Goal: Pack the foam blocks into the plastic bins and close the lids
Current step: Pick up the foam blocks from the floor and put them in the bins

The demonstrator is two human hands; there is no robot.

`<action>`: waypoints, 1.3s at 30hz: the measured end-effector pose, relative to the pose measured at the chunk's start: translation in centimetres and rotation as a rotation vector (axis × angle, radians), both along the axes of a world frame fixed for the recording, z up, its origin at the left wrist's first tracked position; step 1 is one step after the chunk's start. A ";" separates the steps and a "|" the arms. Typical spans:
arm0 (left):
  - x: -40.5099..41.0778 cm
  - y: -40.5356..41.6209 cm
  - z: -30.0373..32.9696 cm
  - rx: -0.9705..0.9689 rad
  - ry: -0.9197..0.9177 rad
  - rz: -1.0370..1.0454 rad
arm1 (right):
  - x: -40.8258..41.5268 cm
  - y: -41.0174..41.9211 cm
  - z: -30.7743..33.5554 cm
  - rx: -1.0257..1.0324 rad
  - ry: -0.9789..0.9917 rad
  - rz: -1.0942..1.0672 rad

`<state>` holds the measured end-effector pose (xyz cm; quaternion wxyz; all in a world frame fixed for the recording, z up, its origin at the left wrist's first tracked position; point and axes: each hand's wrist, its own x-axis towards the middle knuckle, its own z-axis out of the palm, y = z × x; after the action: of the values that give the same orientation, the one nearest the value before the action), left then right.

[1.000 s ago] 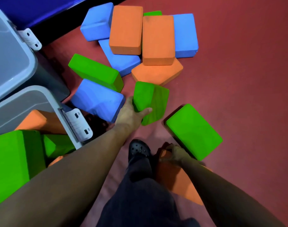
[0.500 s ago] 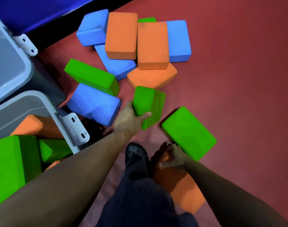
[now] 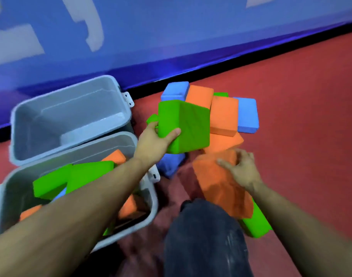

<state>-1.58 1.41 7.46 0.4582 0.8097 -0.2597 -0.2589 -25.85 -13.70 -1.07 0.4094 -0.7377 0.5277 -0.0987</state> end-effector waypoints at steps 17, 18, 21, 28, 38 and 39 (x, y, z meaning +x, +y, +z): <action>12.8 35.4 8.2 -0.434 0.449 1.003 | 23.7 18.7 11.5 0.134 -0.314 0.050; 13.0 36.7 7.0 -0.418 0.525 1.033 | 23.9 19.4 10.3 0.137 -0.279 0.067; 13.5 39.2 1.7 -0.211 0.774 0.982 | 24.1 20.9 6.7 0.168 -0.103 0.185; 12.3 40.1 -2.3 0.515 0.615 0.621 | 26.0 23.3 5.6 0.142 0.126 0.358; 10.7 33.5 2.0 0.578 0.096 0.406 | 25.0 24.3 6.1 0.106 0.025 0.435; 10.4 32.7 2.1 0.561 0.078 0.364 | 24.8 24.4 6.1 0.097 0.036 0.446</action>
<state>8.83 34.10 9.61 0.2659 0.9268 -0.0119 -0.2650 -1.10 10.71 4.98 0.4465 -0.8172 0.3630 0.0328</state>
